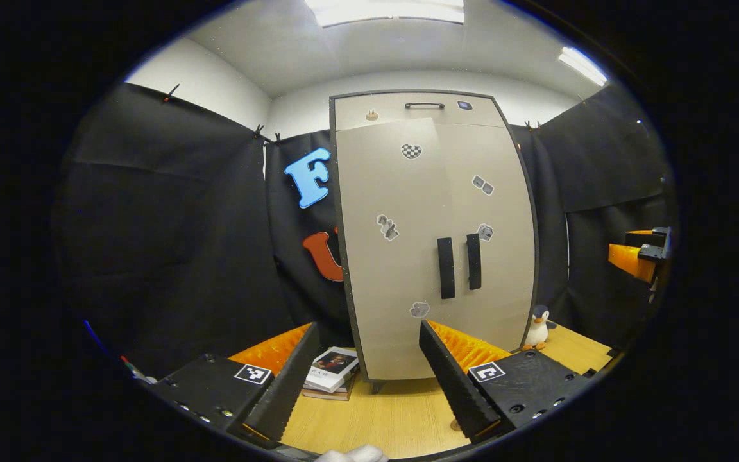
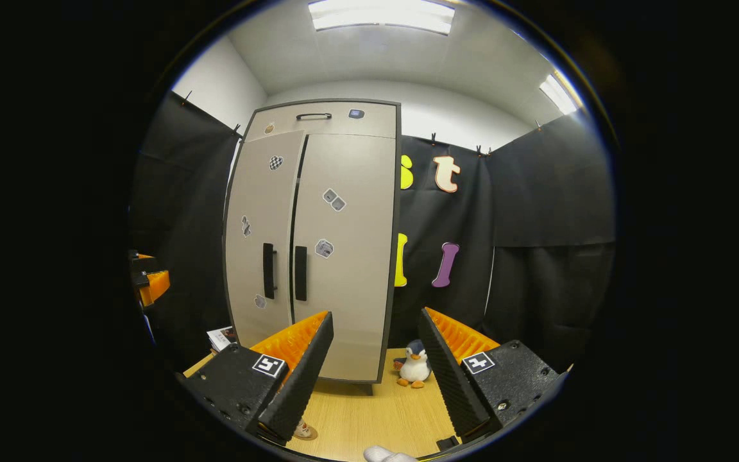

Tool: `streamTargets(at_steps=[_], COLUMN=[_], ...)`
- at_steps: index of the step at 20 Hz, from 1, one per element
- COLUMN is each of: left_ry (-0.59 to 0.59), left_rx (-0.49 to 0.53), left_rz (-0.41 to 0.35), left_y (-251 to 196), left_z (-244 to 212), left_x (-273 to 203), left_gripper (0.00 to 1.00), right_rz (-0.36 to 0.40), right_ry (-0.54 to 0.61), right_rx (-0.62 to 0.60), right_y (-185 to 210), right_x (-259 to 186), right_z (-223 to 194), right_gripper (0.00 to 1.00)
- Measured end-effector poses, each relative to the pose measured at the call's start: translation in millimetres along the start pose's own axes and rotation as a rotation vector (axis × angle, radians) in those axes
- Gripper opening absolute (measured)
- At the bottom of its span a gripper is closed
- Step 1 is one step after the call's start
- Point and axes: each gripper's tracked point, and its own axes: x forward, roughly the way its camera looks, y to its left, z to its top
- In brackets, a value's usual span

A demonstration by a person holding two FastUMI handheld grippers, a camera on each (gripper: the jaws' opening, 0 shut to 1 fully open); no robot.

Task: Grasp the bottle in the cabinet with the left hand and place it on the coaster, then close the right door with the right hand and the left door with the left hand.

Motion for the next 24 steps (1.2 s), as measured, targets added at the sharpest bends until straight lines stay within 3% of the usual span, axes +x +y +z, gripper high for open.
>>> streamTargets(at_steps=[24], left_ry=[-0.004], left_rx=[-0.005], left_rz=[0.015], left_y=[1.8], left_z=[1.0], left_x=[1.4], left_gripper=[0.96], right_rz=[0.003], right_ry=[-0.002], right_rx=[-0.01], right_y=[2.4], right_x=[0.3], right_z=[0.4], right_gripper=[0.83])
